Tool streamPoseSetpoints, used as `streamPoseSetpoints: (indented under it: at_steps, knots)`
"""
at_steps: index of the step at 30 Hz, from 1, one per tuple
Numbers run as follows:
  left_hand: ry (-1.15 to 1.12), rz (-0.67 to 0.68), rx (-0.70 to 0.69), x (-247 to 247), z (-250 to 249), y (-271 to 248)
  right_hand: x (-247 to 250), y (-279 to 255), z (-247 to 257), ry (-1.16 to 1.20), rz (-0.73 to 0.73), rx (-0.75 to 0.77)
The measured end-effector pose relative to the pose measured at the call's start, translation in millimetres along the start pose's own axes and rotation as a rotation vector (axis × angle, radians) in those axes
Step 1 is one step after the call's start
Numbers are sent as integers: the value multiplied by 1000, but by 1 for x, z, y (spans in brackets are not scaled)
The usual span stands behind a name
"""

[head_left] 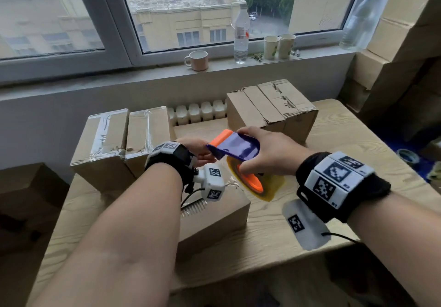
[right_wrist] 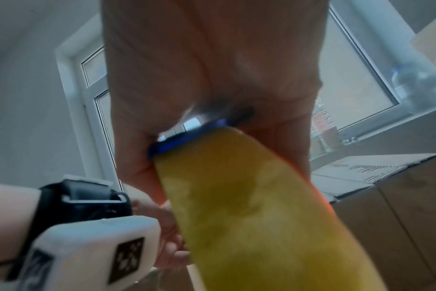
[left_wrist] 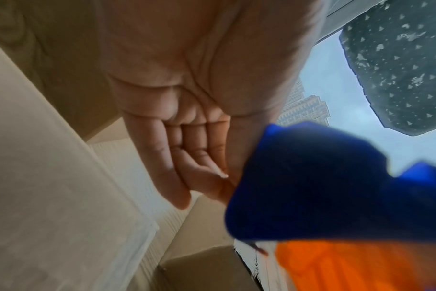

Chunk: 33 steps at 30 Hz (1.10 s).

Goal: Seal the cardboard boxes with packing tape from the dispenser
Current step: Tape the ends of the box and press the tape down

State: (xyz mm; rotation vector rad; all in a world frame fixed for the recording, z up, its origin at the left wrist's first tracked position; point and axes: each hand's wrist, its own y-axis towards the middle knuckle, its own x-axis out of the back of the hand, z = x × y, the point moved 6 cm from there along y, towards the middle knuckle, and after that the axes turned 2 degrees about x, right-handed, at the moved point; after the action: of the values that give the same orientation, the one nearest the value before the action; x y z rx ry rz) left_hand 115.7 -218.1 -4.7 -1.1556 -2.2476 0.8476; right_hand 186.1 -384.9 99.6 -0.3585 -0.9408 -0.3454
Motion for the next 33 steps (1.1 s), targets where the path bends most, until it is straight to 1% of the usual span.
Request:
streamPoseSetpoints:
  at_steps: [3, 7, 9, 11, 14, 16, 25, 29, 33]
  knots:
    - [46, 36, -8, 0, 0, 7, -3, -11, 5, -73, 23, -45]
    - [5, -24, -53, 9, 1, 13, -7, -27, 0, -206, 142, -110]
    - [72, -47, -77, 10, 3, 17, -13, -35, -5, -222, 219, -161]
    - [156, -73, -82, 8, 4, 19, -21, -41, -7, -235, 266, -183]
    - [366, -81, -141, 3, -2, 22, -30, -45, -8, -249, 258, -187]
    - [453, -110, -200, 0, -7, 23, -36, -45, -9, -237, 266, -197]
    - [644, -222, -346, -10, -8, 35, -46, -44, -17, -264, 271, -273]
    - [700, -254, -379, -9, -8, 35, -48, -43, -17, -248, 299, -279]
    - [731, -289, -415, -8, -6, 38, -51, -41, -17, -252, 295, -287]
